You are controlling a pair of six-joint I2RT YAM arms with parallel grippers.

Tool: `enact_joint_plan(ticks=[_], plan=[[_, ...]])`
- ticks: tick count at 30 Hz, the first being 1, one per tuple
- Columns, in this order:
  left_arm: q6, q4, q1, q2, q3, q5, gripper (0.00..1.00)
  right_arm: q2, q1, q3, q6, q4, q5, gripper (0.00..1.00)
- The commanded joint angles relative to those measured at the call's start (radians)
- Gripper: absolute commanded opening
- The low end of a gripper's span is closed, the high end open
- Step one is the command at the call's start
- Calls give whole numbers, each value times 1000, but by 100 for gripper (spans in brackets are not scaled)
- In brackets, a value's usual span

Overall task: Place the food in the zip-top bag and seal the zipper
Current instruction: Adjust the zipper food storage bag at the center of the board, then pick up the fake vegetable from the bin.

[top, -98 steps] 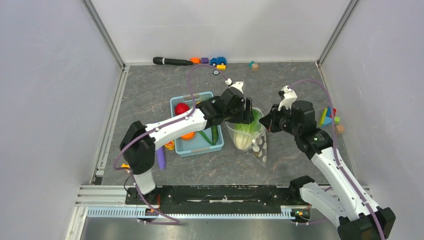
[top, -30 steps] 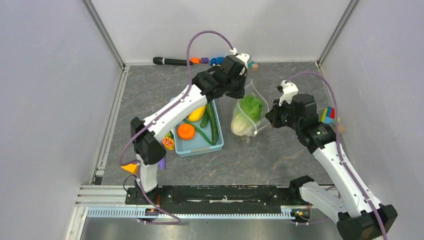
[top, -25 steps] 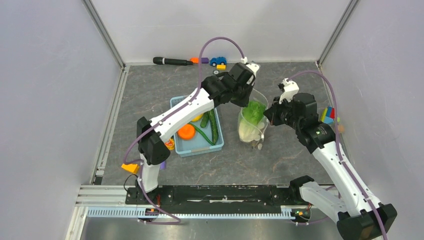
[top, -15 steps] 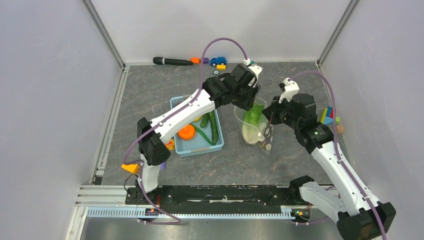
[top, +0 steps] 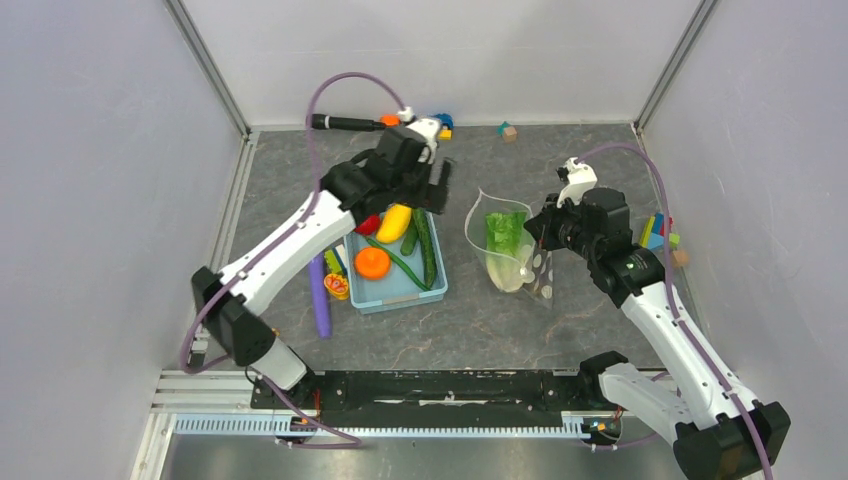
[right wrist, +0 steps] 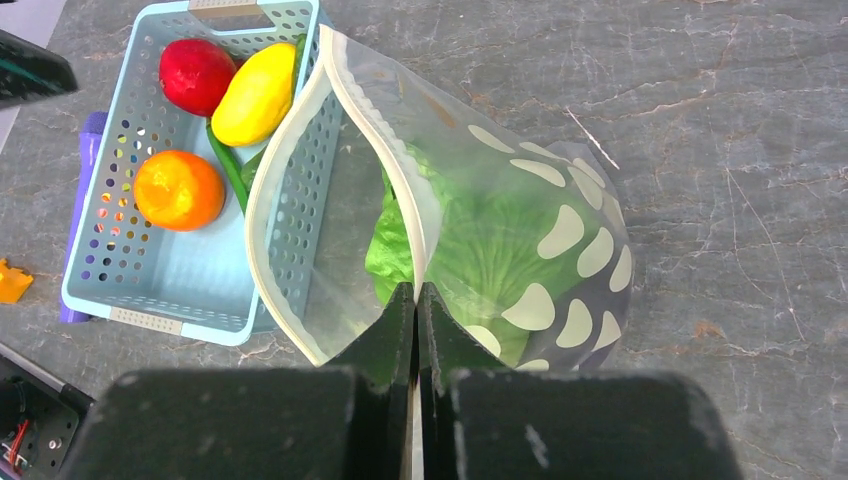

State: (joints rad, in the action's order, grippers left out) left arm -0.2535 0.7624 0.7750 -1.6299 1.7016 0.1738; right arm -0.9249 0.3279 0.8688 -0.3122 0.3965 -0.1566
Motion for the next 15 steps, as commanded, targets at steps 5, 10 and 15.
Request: enact_joint_plan(ticks=[5, 10, 15], plan=[[-167, -1, -102, 185, -322, 128, 100, -2, -3, 0, 39, -25, 22, 0], [-234, 30, -122, 188, -440, 232, 100, -11, -6, -3, 49, -15, 9, 0], [-216, -43, -143, 162, -513, 207, 100, -8, -5, -8, 49, -13, 7, 0]])
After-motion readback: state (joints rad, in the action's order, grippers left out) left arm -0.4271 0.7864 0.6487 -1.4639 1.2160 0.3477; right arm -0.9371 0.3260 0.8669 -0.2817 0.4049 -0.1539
